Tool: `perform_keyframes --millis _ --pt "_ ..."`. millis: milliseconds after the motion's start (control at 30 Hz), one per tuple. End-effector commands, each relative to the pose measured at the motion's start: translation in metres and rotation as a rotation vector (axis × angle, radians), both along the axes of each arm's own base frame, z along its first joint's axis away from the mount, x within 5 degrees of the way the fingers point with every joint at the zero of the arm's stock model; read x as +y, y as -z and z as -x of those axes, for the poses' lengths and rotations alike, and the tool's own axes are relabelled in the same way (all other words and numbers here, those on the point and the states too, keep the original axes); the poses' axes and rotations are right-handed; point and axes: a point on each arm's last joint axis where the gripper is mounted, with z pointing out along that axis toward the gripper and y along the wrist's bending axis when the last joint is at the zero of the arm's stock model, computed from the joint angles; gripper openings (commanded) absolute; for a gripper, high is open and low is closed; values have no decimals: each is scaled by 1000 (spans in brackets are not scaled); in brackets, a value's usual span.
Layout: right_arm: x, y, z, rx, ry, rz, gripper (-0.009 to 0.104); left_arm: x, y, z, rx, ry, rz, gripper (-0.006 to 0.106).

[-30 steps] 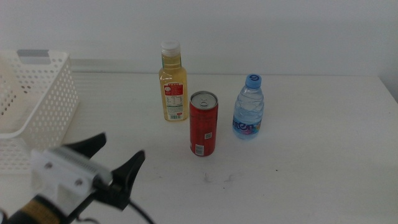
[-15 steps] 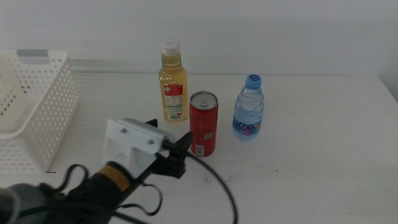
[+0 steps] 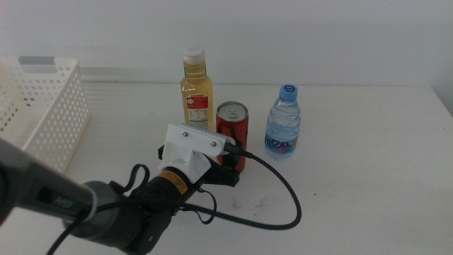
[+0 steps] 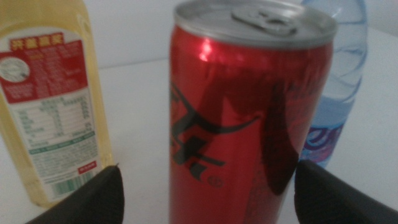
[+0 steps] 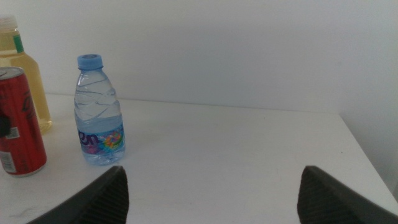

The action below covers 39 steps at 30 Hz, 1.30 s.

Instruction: Use arms to grab the bottles and put them into the dustbin to the left of the table.

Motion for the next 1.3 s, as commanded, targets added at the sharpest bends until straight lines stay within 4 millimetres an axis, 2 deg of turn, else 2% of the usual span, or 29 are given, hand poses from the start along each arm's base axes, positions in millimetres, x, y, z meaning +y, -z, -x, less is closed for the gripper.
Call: perform_keyframes --millis 0,600,733,833,1033,1133,1200,1267 --pt "-1 0 0 -11 7 14 85 -4 4 -6 14 -10 23 94" --pt "-1 0 0 -11 7 14 85 -24 28 -31 53 -5 27 94" --pt "-1 0 0 -11 7 14 85 -25 29 -32 61 -2 19 87" --pt "-1 0 0 -11 7 14 85 -25 28 -34 54 -7 25 73" --pt "-1 0 0 -11 7 14 85 -25 22 -38 7 0 46 28" --pt "-1 0 0 -11 7 14 85 -25 21 -37 38 8 18 9" --pt "-1 0 0 -11 7 14 85 -24 17 -35 66 21 -42 1" --pt "-1 0 0 -11 7 14 85 -24 8 -33 98 31 -80 -2"
